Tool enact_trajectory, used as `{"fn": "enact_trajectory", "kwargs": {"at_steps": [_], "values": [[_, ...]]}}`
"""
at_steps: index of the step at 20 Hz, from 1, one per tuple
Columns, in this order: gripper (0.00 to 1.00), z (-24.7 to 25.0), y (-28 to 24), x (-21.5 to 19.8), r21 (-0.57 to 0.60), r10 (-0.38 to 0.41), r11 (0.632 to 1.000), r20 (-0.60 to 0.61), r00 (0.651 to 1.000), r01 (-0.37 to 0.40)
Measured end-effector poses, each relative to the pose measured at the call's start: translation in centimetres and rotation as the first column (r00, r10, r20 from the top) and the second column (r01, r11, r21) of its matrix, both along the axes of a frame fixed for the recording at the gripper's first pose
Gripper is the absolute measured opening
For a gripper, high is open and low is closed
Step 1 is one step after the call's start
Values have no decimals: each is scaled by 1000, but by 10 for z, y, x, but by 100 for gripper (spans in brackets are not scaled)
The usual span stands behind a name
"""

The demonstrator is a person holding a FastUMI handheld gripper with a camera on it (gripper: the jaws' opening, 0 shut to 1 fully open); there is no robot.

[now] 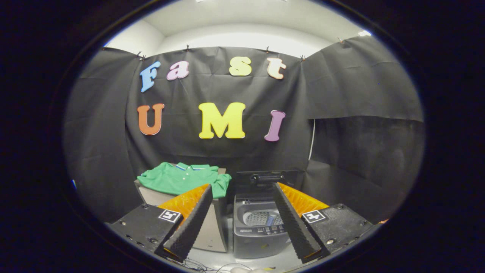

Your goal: Put the clothes into the washing machine and then close the washing machine lid.

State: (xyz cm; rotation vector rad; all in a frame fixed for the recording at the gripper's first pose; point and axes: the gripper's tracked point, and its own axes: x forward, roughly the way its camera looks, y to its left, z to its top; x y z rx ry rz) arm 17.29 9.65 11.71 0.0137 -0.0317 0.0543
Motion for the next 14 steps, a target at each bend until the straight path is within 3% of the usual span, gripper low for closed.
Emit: {"fn": "enact_trajectory", "kwargs": {"at_steps": [9, 14], "values": [[100, 50, 107, 118, 11, 152, 988, -24, 988, -152], [100, 43, 167, 179, 2, 229, 973, -91, 969, -230]]}}
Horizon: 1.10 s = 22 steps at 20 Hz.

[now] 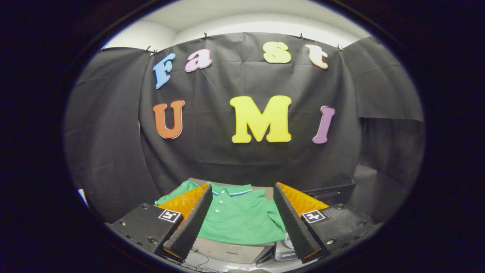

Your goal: Put the clothes into the washing machine and then close the washing machine lid.

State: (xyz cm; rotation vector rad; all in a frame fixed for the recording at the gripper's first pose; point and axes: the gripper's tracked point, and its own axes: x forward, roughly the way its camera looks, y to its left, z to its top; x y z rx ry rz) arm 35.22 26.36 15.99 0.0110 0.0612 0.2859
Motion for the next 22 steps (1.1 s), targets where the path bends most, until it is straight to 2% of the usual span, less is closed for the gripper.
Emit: {"fn": "enact_trajectory", "kwargs": {"at_steps": [5, 8, 12, 16, 18, 22], "values": [[100, -37, 49, 54, -11, 34, 999, -124, 992, -36], [100, -67, 67, 81, -33, 27, 999, -196, 980, -34], [100, -111, 86, 108, -62, 14, 997, -317, 948, -35], [100, -145, 94, 120, -106, -34, 994, -413, 910, -11], [100, -147, 98, 127, -126, -49, 992, -400, 915, -1], [100, -148, 99, 125, -133, -70, 991, -423, 903, 15]]}}
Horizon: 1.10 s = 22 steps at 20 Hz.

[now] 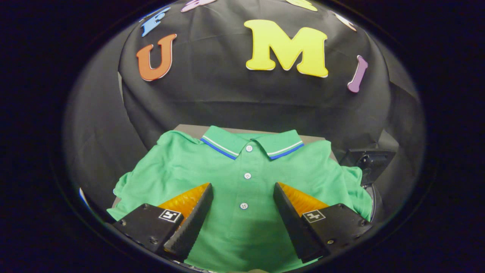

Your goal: Put the clothes into the washing machine and then close the washing machine lid.

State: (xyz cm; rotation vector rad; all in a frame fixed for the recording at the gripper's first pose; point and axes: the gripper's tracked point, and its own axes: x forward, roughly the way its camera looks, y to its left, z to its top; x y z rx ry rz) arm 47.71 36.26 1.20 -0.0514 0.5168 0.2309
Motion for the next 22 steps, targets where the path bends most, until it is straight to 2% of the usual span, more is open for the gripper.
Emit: {"fn": "enact_trajectory", "kwargs": {"at_steps": [5, 8, 10, 11, 13, 15, 16, 17, 20, 22], "values": [[99, -4, 1, 2, -5, 6, 1000, -11, 1000, -6], [95, -5, 1, -1, -11, 47, 999, 5, 999, -47], [85, -7, 0, -4, -20, 69, 997, -6, 998, -70], [72, 5, -3, -2, -23, 55, 998, -3, 998, -55], [46, -5, -8, 0, -22, 40, 999, -5, 999, -40], [23, -4, -10, 0, -26, 66, 997, -11, 998, -66], [20, -5, -10, 2, -2, 74, 997, -15, 997, -74], [11, -2, -11, 0, 25, 85, 996, -18, 996, -85], [6, -1, -16, -8, 50, 128, 991, -22, 992, -126], [6, 0, -23, -31, 86, 133, 987, -6, 991, -132]]}}
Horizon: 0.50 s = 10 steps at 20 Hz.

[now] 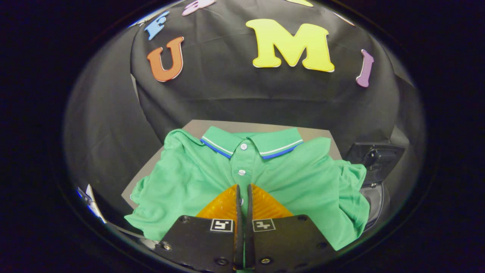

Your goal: Put the clothes into the washing machine and then close the washing machine lid.

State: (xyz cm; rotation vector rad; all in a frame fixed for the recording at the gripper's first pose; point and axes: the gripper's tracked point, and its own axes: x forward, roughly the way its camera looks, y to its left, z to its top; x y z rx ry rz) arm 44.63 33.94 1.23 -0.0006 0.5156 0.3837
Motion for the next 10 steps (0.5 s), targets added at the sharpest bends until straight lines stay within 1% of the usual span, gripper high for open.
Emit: {"fn": "enact_trajectory", "kwargs": {"at_steps": [2, 6, 10], "values": [[6, 6, -8, -22, 22, 12, 1000, 29, 1000, -12], [5, 38, -35, -53, 49, 32, 998, 130, 991, -38], [5, 75, -74, -85, 101, 18, 994, 221, 975, -41]]}}
